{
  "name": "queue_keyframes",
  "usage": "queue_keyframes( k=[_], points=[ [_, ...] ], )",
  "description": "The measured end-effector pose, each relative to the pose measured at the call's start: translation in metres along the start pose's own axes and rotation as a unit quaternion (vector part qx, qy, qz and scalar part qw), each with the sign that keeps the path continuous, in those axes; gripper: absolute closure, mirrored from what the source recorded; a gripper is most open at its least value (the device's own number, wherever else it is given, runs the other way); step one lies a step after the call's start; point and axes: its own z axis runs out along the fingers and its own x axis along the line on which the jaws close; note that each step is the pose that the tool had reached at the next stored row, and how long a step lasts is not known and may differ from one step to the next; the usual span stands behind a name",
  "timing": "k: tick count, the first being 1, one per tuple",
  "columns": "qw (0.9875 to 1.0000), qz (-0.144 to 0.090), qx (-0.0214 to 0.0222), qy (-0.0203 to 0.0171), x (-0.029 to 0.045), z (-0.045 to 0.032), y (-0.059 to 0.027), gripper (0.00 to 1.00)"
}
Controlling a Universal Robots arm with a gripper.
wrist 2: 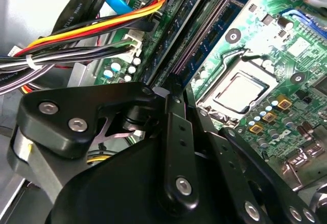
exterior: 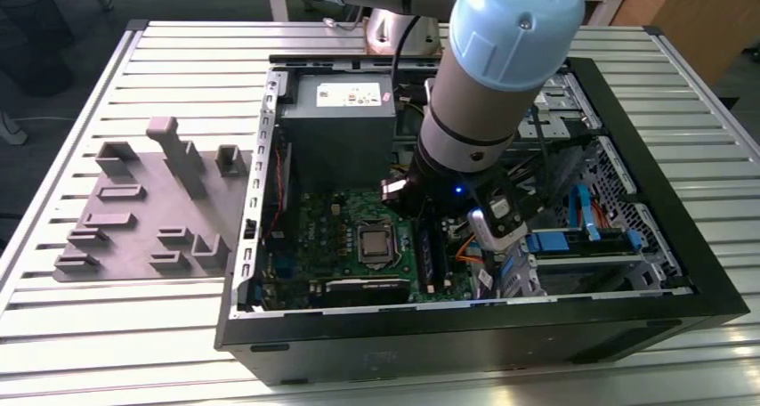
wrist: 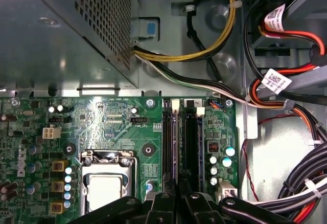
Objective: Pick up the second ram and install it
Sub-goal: 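Insert the second ram into the second slot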
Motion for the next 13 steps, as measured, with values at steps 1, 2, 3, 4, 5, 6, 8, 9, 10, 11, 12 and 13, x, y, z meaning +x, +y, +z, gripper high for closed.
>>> queue_keyframes(
  k=[1,2,3,4,5,6,8,9,10,11,12,13],
  points=[
    [1.0,0.0,0.0001,0.0,0.0001,0.0,0.0,0.86],
    [1.0,0.0,0.0001,0.0,0.0003,-0.0001,-0.0002,0.86],
    [1.0,-0.001,0.0002,0.0001,0.0005,-0.0001,-0.0002,0.86],
    [1.0,-0.001,0.0001,0.0001,0.0006,0.0,-0.0003,0.86],
    [1.0,-0.001,0.0001,0.0001,0.0006,0.0,-0.0004,0.86],
    [1.0,-0.001,0.0001,0.0001,0.0006,0.0,-0.0004,0.86],
    [1.0,0.0,0.0001,0.0,0.0007,0.0,-0.0007,0.86],
    [1.0,0.0,0.0001,0.0,0.0007,-0.0001,-0.0008,0.86],
    [1.0,0.0,0.0001,0.0,0.0007,-0.0001,-0.0009,0.86],
    [1.0,0.0,0.0001,0.0,0.0007,-0.0001,-0.001,0.86],
    [1.0,0.0,0.0,0.0,0.0006,-0.0001,-0.0011,0.86],
    [1.0,0.0,0.0001,0.0,0.0007,-0.0001,-0.0014,0.86]
  ],
)
